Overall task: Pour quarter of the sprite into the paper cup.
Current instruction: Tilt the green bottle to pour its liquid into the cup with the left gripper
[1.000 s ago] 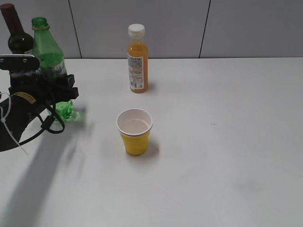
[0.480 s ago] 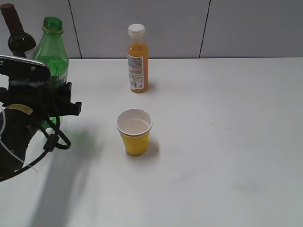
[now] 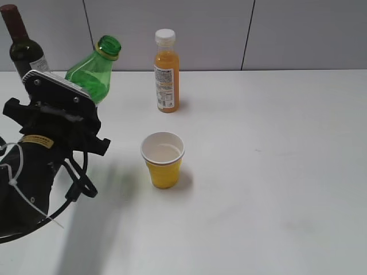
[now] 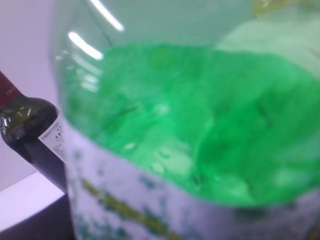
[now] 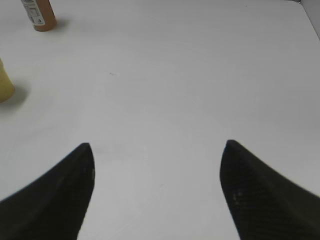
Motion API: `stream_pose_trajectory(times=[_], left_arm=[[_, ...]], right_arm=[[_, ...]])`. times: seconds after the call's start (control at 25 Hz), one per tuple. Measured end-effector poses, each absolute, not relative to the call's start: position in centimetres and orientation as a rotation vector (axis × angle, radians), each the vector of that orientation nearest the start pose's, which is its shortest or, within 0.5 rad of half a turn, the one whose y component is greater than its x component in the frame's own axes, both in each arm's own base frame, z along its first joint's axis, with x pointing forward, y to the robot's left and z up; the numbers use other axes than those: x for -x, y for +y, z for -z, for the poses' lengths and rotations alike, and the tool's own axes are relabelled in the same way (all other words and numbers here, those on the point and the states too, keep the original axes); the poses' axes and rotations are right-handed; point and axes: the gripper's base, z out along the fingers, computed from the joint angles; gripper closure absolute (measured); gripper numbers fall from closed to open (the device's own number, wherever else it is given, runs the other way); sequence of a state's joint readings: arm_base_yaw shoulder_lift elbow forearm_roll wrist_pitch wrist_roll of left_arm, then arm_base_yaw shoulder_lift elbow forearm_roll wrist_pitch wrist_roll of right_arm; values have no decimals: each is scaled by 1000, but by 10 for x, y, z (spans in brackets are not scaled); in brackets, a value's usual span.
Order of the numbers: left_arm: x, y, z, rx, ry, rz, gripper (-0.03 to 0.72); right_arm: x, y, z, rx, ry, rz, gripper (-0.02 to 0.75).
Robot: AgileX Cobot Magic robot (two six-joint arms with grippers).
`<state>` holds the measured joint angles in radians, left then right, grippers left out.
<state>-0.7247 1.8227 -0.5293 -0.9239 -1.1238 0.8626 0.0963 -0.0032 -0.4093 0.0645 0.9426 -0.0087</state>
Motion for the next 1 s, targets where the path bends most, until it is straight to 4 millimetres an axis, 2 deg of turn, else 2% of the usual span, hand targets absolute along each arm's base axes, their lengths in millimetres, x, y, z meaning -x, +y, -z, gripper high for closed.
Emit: stream_pose_trajectory(times=[0.4, 0.68, 1.0], left_arm=[[-251, -132, -142, -674, 1710, -734, 216], [-249, -130, -141, -795, 1670, -836, 218], [-241, -125, -115, -956, 1679, -881, 221]], right_arm=[[-9, 6, -261, 102, 2012, -132, 148], [-9, 6, -261, 102, 2012, -132, 148], [-9, 6, -261, 101, 2012, -132, 148]])
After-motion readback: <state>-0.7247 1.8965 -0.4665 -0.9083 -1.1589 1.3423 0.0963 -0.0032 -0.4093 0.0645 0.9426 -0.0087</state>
